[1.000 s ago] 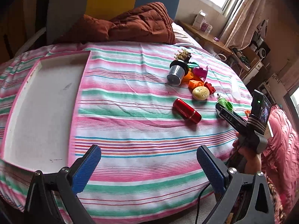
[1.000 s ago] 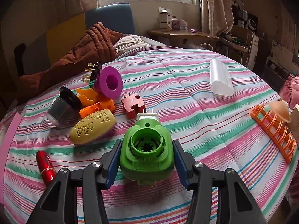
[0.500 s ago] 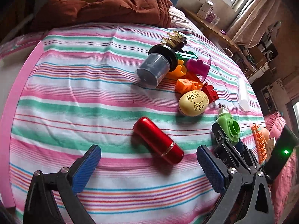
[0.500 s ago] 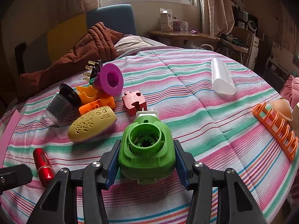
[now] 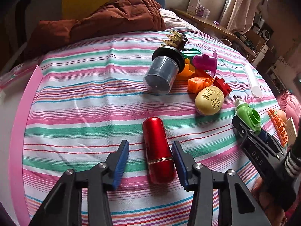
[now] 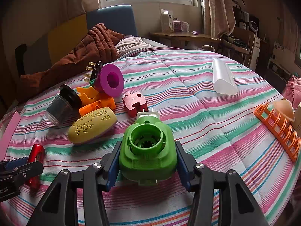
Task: Organize rigid objects
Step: 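Grasp the red cylinder with the left gripper while the right gripper holds the green toy, then carry the red cylinder into the white tray and open the left gripper while right holds green toy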
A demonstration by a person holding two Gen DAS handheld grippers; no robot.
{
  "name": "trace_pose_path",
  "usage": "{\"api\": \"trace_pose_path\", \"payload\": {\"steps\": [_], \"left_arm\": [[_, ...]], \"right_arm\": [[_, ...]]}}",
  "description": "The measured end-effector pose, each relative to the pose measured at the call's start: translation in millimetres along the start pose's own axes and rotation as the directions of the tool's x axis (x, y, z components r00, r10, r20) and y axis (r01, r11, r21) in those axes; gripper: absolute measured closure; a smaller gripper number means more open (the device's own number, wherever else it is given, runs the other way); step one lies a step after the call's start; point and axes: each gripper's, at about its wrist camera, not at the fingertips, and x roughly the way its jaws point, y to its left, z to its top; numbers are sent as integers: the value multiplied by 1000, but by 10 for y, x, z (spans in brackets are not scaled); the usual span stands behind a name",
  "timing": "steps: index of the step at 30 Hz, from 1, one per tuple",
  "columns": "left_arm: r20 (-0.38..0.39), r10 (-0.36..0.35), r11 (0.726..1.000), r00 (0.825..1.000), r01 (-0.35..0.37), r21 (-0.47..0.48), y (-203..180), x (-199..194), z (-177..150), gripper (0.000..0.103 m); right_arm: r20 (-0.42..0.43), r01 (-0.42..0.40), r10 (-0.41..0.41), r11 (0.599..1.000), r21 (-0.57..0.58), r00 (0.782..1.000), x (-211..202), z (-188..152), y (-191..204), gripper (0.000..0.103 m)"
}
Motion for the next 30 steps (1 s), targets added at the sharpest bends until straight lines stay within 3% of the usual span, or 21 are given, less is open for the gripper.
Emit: {"api": "trace_pose_path", "payload": {"steps": [4, 8, 13, 15, 21, 26, 30], "left_arm": [[23, 28, 998, 999, -29, 60, -58, 19, -28, 55], [52, 58, 991, 997, -64, 120, -94, 16, -89, 64], [52, -43, 997, 998, 39, 63, 102, -53, -150, 67], [56, -41, 998, 998, 38, 59, 141, -90, -176, 76], [71, -109, 992, 991, 113, -49, 411, -282, -259, 77], [114, -126, 989, 985, 133, -57, 567, -498, -299, 77], [98, -119, 990, 988, 125, -63, 708, -518, -341, 77]], "right_arm": [[0, 1, -1, 1000, -1, 1000, 1, 2, -1, 50], [1, -5, 5, 1000, 5, 1000, 1, 0, -5, 50], [0, 0, 0, 1000, 3, 1000, 6, -1, -8, 50], [0, 6, -6, 1000, -2, 1000, 5, -3, 4, 50], [2, 13, -13, 1000, -8, 1000, -2, -6, 19, 50], [2, 24, -24, 1000, -17, 1000, 2, -3, 42, 50], [-1, 39, -39, 999, -31, 999, 4, -3, 74, 50]]}}
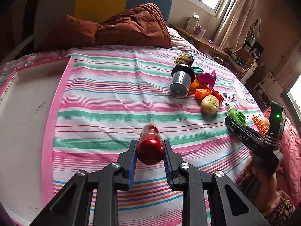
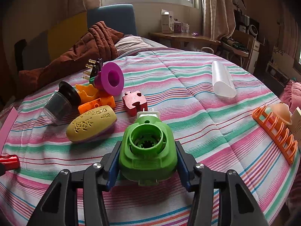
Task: Organize rigid objects
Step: 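Carry the red cylinder into the white tray and open the left gripper while right holds green toy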
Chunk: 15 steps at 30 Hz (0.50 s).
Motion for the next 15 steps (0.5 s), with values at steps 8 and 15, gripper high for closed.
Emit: {"api": "trace_pose_path", "payload": {"steps": [8, 15], "left_arm": [[-57, 15, 999, 998, -13, 35, 39, 82, -113, 59], [-72, 49, 994, 996, -42, 104, -37, 218, 7, 77]], "right_arm": [[-6, 30, -30, 999, -24, 1000, -3, -14, 47, 50], [-5, 55, -56, 998, -43, 998, -8, -19, 82, 50]]}}
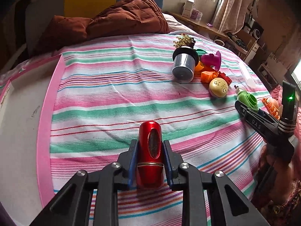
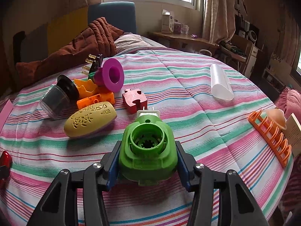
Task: Organize rigid objects
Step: 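Carry the red cylinder into the white tray and open the left gripper while right holds green toy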
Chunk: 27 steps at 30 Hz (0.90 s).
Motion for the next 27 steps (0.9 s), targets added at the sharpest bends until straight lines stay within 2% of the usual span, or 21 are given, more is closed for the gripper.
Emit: {"api": "trace_pose_path", "payload": {"steps": [6, 15, 18, 22, 27], "left_arm": [[52, -78, 994, 996, 82, -74, 193, -252, -23, 77], [166, -111, 976, 980, 139, -166, 708, -722, 82, 77], [193, -85, 973, 977, 124, -196, 927, -799, 136, 77], [208, -17, 970, 978, 67, -235, 1250, -815, 233, 77], [160, 80, 958, 984, -32, -286, 1702, -650, 355, 77]], "right_arm": [[7, 12, -12, 1000, -23, 1000, -42, -20, 53, 50], [12, -63, 64, 996, -68, 998, -281, -250, 251, 50], [6, -81, 81, 995, -54, 997, -344, -301, 288, 50], [-14, -108, 107, 994, -26, 994, -383, -312, 362, 50], [-39, -159, 158, 987, -24, 987, -442, -345, 580, 50]]}}
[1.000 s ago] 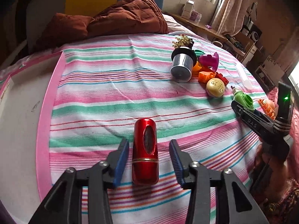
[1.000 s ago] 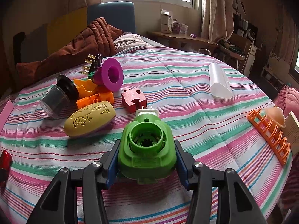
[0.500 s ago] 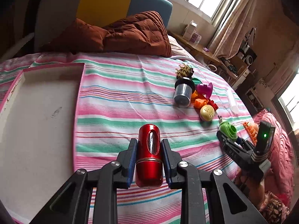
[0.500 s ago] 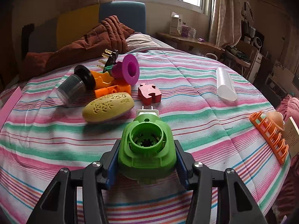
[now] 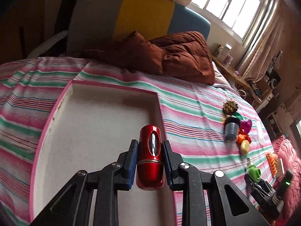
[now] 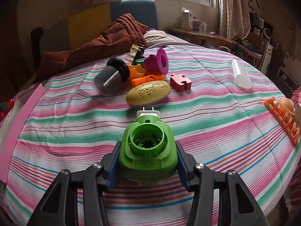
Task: Organize rigid objects
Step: 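Carry the red cylinder into the white tray and open the left gripper while right holds green toy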
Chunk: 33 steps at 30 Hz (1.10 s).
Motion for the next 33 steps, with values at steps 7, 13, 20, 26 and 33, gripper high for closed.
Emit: {"api": "trace_pose_path", "payload": {"steps": [7, 13, 20, 26, 33], "left_arm": [[-67, 117, 992, 991, -121, -49, 494, 401, 286, 77], [-48, 220, 975, 974, -220, -3, 733, 608, 573, 76], [94, 207, 977, 974, -200, -75, 818, 32, 523, 31], [114, 135, 985, 984, -121, -122, 786, -381, 69, 12], [27, 139, 977, 990, -133, -164, 668, -448, -396, 11]], "right_arm": [[-42, -101, 100, 995, -24, 994, 23, 27, 418, 50], [-79, -135, 126, 985, -107, 989, 58, 42, 796, 50], [-101, -178, 168, 979, -101, 981, 99, 81, 965, 50], [-82, -241, 235, 968, -71, 969, 46, 202, 1136, 50], [-60, -308, 302, 942, -137, 951, -92, 434, 1533, 50]]}}
